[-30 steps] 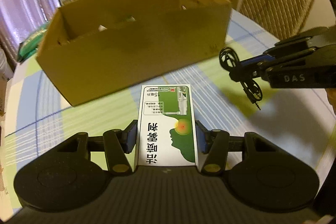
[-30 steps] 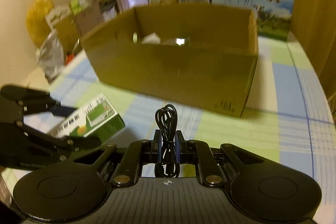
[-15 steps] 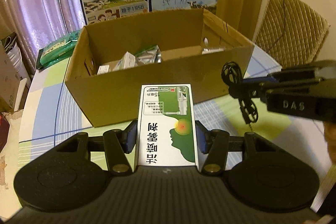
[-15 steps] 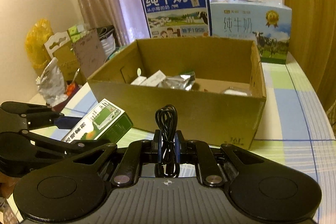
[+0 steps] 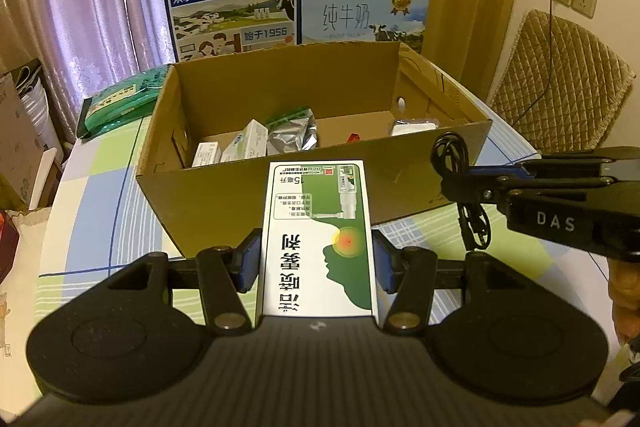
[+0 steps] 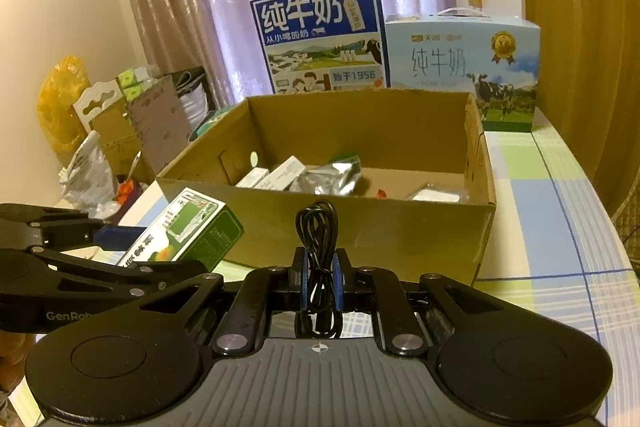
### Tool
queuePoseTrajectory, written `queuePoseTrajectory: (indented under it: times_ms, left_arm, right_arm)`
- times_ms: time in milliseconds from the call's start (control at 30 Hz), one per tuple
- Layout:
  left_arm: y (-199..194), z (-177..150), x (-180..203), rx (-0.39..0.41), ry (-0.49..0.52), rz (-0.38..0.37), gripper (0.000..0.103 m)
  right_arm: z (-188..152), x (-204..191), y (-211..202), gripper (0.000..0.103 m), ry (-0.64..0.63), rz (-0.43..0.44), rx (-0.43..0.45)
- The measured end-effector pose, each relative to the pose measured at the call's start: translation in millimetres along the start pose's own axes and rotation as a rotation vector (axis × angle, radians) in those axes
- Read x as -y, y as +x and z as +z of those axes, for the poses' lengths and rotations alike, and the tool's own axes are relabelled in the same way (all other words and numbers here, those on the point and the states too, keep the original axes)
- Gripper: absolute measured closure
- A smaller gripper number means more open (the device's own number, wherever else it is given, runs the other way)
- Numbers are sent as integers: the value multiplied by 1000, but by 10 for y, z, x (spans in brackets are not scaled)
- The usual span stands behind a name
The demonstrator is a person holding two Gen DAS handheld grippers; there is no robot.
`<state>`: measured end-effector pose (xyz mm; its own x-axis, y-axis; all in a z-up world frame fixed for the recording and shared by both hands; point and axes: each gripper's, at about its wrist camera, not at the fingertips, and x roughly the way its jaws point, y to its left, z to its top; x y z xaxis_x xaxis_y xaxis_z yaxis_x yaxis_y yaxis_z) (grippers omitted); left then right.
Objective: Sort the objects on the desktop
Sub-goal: 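Carry the green-and-white box and black cable over the cardboard box with both grippers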
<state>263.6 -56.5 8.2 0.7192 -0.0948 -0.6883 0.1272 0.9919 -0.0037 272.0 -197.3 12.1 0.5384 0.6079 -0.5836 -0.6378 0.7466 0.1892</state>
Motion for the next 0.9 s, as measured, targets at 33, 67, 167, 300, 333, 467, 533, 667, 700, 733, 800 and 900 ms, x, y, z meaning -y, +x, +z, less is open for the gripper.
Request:
queuePoseTrajectory:
  times_ms: [33, 67, 167, 300, 333, 467, 533, 667, 700, 733, 800, 900]
  left_arm:
    - [-2, 4, -10, 2, -3, 1, 53]
    - [-4, 9, -16, 3, -5, 2, 53]
    - [-9, 19, -28, 8, -7, 6, 53]
    - [-16, 40, -47, 13, -7, 11, 53]
    - [-25, 57, -60, 19, -8, 11, 53]
    - [-63, 154, -129, 48, -27, 20, 53]
    - [-72, 210, -156, 62, -34, 27, 53]
    - [-65, 308, -184, 82, -40, 35, 53]
    - [-56, 331, -191, 85, -43, 37, 53]
    - [-45, 351, -197, 87, -45, 38, 53]
    - [-18, 391, -210, 91, -49, 40, 53]
    - [14, 434, -231, 98, -56, 48, 53]
  right_arm:
    - [6, 2, 1, 94, 0, 0, 2]
    - [10, -2, 0, 94, 0, 0, 4]
    - [21, -21, -3, 94, -4, -2, 12]
    - [72, -35, -23, 94, -15, -18, 41]
    - [98, -27, -35, 94, -18, -21, 55]
    - [184, -16, -79, 94, -9, -40, 104]
    - [218, -2, -64, 94, 8, -43, 109]
    - [276, 7, -39, 94, 16, -50, 125]
    - [295, 12, -35, 94, 21, -51, 130]
    - [321, 28, -31, 94, 26, -51, 135]
    - [361, 39, -17, 94, 35, -52, 142]
    - [442, 48, 43, 94, 37, -50, 149]
